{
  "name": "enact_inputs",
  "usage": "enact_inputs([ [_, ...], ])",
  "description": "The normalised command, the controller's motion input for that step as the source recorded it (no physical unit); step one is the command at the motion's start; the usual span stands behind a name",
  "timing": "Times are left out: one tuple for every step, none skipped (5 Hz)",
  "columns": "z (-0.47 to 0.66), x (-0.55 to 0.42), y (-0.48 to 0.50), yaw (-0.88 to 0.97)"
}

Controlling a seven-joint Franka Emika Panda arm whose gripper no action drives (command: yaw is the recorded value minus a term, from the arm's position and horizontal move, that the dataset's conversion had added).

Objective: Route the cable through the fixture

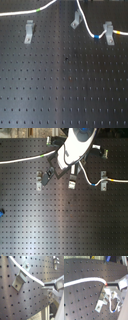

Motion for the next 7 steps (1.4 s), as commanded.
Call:
enact_inputs([
  [0.06,0.001,0.001,0.00],
  [0.24,-0.116,0.186,0.12],
  [0.33,-0.127,0.194,0.12],
  [0.38,0.019,0.171,0.01],
  [0.55,0.145,-0.012,-0.26],
  [0.31,0.028,-0.021,-0.33],
  [0.11,0.009,0.010,-0.25],
])
